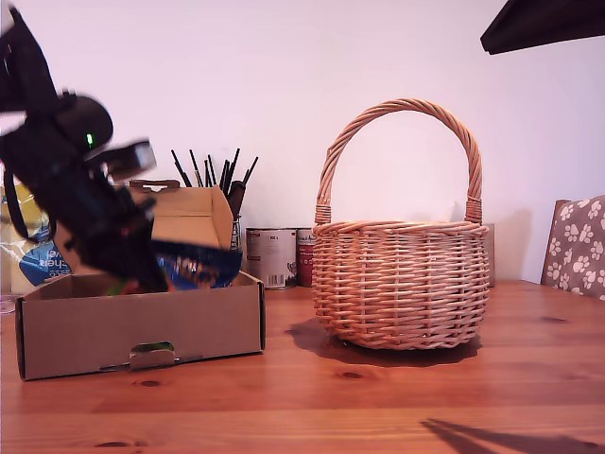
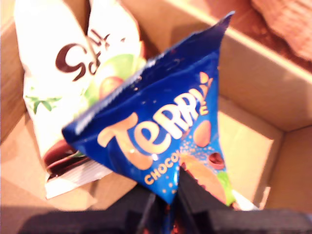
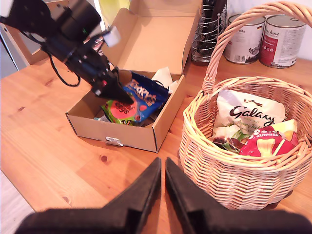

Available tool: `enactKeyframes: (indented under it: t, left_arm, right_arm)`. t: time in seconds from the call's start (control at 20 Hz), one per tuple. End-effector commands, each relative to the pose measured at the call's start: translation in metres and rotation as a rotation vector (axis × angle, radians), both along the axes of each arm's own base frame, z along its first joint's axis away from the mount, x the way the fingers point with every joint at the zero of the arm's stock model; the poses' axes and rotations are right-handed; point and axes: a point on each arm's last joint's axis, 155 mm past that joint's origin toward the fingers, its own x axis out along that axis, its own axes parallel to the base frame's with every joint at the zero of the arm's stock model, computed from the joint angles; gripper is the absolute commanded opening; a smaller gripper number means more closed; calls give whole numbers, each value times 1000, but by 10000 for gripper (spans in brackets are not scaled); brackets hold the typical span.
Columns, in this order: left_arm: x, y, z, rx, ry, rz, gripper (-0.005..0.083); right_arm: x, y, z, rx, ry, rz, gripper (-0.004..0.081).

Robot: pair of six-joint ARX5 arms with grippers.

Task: Move the bags of Easter eggs from the cardboard box on the left into the woven basket on the right side.

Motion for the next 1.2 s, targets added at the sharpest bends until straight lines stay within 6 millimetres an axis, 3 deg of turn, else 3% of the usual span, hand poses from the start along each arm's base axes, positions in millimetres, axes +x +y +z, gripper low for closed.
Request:
enactKeyframes:
  t: [0.0,0.25,0.4,0.6,0.75,0.95,1.15]
  left_arm:
    - [1,-3,38,-45,-82,-11,-22]
    - [-14,-18,104,-225,-148,-66,-22]
    - [-36,-46,139,-425,-112,-170,-22]
    - [-63,-93,148,-471,-101,-301,-22]
    - [-70,-135,158,-463,-183,-349,-22]
    - [-61,-181,163,-398,-360,-314,-22]
    - [-45,-217,169,-387,-539,-255,-22]
  right_arm:
    - [-1,1,-8,-12,9,5,-11]
    - [-1,1,-8,-12,9,5,-11]
    - [-1,1,-8,-12,9,5,-11]
    - [2,-3,-7,-16,3,-16,-11]
    - [4,-17,-5,-28,-13,-83,-11]
    - [1,-40,-8,-60,-9,-176,-11]
    - [-5,-45,0,-40,-32,-177,-11]
